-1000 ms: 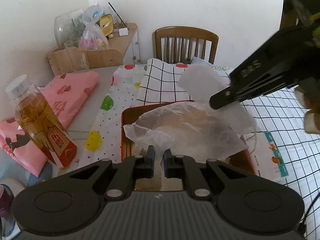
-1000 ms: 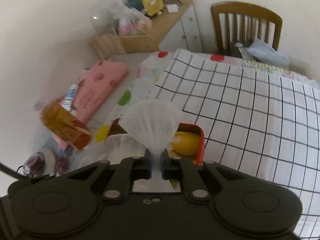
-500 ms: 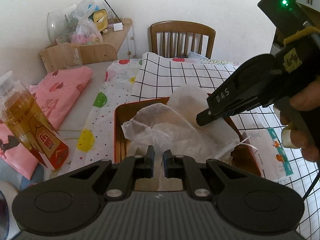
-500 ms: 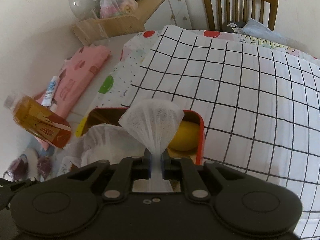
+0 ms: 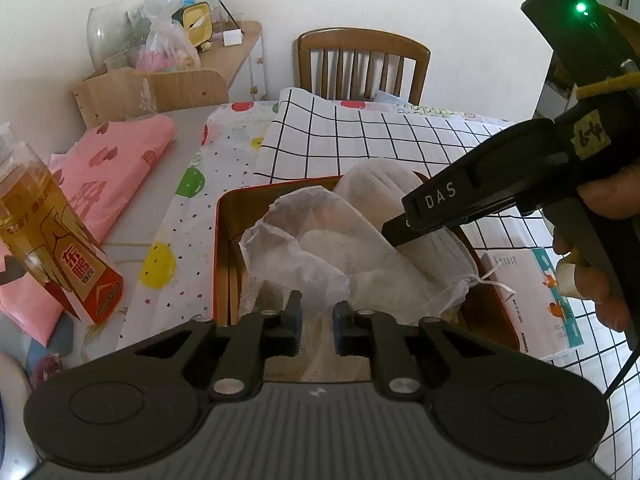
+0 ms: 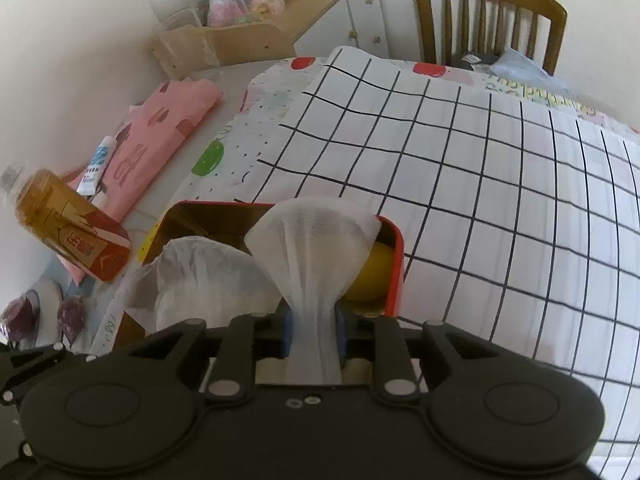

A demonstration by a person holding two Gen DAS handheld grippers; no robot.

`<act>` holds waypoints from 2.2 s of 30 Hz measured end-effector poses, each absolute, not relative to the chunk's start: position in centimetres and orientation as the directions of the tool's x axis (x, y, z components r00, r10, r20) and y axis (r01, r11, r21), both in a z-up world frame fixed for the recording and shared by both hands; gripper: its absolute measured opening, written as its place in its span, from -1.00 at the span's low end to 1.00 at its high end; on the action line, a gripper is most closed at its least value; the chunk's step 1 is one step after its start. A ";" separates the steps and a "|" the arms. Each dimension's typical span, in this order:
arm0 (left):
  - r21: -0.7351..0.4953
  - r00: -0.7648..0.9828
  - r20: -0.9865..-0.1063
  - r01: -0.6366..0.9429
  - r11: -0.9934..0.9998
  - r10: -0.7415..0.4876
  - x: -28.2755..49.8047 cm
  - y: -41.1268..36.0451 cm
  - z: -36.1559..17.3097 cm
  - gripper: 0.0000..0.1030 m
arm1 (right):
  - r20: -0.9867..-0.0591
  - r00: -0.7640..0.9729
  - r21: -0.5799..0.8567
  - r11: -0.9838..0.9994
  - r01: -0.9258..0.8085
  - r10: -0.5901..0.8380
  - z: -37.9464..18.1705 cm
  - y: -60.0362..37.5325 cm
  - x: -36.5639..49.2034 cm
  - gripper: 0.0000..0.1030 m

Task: Organize soft objects

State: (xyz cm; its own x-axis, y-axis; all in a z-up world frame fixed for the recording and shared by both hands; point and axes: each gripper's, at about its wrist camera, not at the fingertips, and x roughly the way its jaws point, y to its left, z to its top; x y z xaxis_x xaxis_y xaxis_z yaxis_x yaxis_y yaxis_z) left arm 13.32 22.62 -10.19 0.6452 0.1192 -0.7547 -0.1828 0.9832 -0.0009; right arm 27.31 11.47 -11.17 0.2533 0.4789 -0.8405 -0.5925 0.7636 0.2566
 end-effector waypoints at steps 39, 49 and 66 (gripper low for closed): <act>0.014 0.723 -0.669 -0.220 0.975 0.173 8.2 20.6 -5.3 0.63 | -0.649 0.400 0.258 0.681 -0.685 0.648 -3.2 3.9 21.2 0.84; 0.021 0.770 -0.601 -0.252 0.967 0.214 5.5 17.0 -2.5 0.71 | -0.553 0.431 0.237 0.630 -0.739 0.713 -0.7 -1.5 17.2 1.00; -0.042 0.831 -0.512 -0.277 0.960 0.217 3.0 12.3 0.6 0.99 | -0.512 0.443 0.228 0.614 -0.756 0.736 -0.1 -8.7 13.0 1.00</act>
State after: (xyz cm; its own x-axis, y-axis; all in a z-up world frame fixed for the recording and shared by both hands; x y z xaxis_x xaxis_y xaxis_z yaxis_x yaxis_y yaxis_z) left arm 3.01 12.29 0.65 0.8309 0.2175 -0.5121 -0.2773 0.9599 -0.0422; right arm 13.04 -8.69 -0.11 0.4435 0.7358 -0.5118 -0.7558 0.6139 0.2277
